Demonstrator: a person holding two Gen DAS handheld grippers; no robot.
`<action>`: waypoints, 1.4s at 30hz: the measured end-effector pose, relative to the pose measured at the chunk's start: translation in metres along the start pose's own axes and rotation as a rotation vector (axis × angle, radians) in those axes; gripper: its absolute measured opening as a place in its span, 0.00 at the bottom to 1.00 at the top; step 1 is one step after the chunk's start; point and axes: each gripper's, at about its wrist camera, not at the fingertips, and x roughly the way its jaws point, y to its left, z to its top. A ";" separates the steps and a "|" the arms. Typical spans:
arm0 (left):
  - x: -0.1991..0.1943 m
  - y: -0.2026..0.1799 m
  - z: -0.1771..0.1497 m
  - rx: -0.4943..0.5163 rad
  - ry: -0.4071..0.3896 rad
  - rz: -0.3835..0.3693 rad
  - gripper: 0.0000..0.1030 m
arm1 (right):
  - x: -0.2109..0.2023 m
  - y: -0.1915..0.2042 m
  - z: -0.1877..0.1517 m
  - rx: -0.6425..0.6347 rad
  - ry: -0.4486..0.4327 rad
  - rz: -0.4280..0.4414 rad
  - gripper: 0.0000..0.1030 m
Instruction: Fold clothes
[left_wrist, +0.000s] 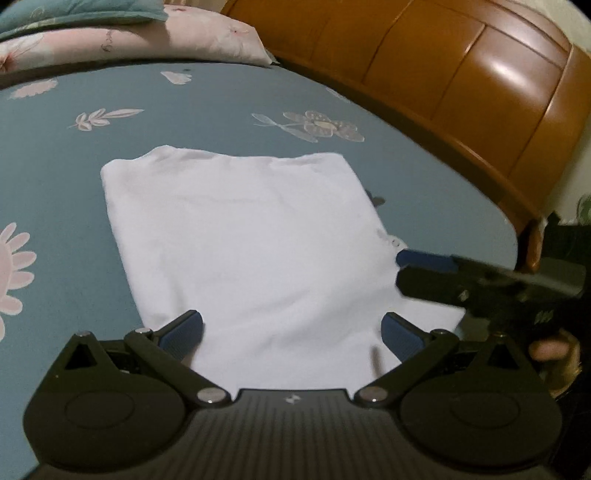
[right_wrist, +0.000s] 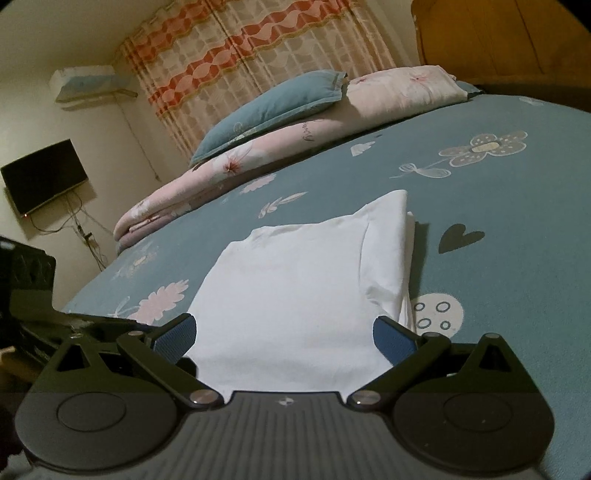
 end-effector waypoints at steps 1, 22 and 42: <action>-0.005 0.000 0.004 -0.008 -0.003 -0.003 0.99 | 0.000 0.000 0.000 0.000 0.002 0.001 1.00; 0.050 0.010 0.074 0.007 0.055 0.179 0.99 | -0.009 -0.001 0.002 0.036 -0.003 0.008 1.00; 0.176 -0.047 0.146 0.063 0.175 -0.193 0.99 | 0.007 0.031 -0.007 -0.185 0.072 -0.145 1.00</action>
